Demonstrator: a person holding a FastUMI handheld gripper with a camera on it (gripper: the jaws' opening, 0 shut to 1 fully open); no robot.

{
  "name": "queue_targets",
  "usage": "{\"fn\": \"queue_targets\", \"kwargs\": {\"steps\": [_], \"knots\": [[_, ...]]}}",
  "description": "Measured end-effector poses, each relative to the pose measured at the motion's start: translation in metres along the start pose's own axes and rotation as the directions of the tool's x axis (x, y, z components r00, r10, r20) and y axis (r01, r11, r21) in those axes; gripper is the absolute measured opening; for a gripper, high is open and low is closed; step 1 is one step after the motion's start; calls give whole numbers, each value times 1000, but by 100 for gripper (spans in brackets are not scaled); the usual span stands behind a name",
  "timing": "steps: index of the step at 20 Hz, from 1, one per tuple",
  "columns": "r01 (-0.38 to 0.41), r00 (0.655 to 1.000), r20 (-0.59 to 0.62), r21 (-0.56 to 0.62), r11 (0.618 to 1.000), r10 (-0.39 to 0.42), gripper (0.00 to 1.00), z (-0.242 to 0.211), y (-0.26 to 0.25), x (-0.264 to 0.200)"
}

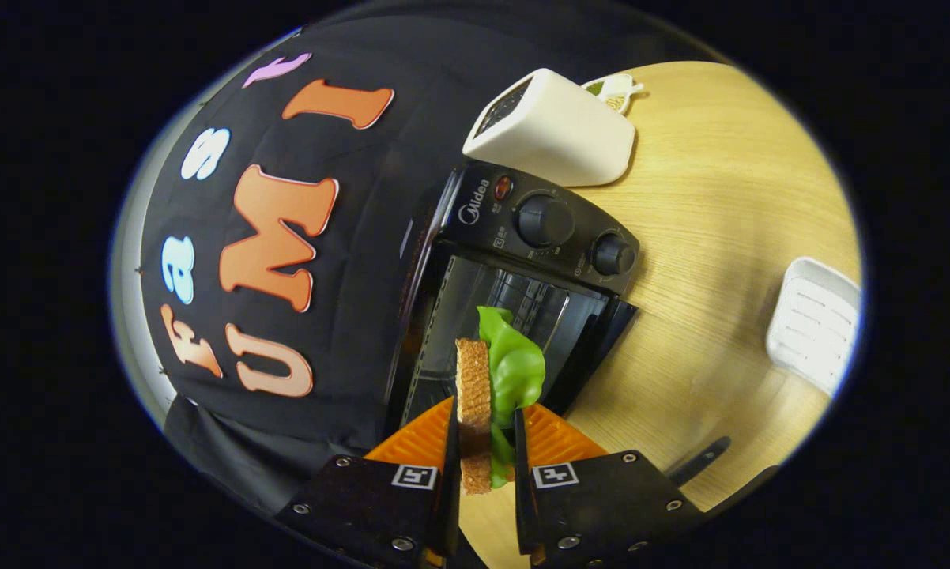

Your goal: Open the toaster oven, put the food inside, and close the toaster oven door.

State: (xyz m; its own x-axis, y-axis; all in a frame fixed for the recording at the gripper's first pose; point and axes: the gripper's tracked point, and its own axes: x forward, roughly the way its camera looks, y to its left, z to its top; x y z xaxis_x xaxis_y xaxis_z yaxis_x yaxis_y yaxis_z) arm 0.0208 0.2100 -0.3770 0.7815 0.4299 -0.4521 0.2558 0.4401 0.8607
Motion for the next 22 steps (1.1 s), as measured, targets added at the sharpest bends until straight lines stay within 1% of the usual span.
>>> {"fn": "queue_targets", "kwargs": {"steps": [2,5,9,13,14,15,16,18,19,20,22], "knots": [[49,999,14,43,998,-49,30,-5,-6,16],[64,996,52,93,994,-70,33,-8,-3,35],[96,991,76,138,986,-107,42,-5,-4,53],[122,987,83,142,982,-135,45,-4,-6,65],[119,987,86,146,982,-132,49,-3,-3,68],[130,986,89,144,981,-144,50,-3,-5,67],[133,985,90,137,982,-146,53,-3,-5,66],[139,985,80,131,982,-150,53,-8,-4,65],[164,982,74,123,979,-174,54,-11,-9,63],[182,979,75,114,977,-191,59,-12,-15,61],[195,978,58,96,976,-202,83,-18,-18,59]]}}
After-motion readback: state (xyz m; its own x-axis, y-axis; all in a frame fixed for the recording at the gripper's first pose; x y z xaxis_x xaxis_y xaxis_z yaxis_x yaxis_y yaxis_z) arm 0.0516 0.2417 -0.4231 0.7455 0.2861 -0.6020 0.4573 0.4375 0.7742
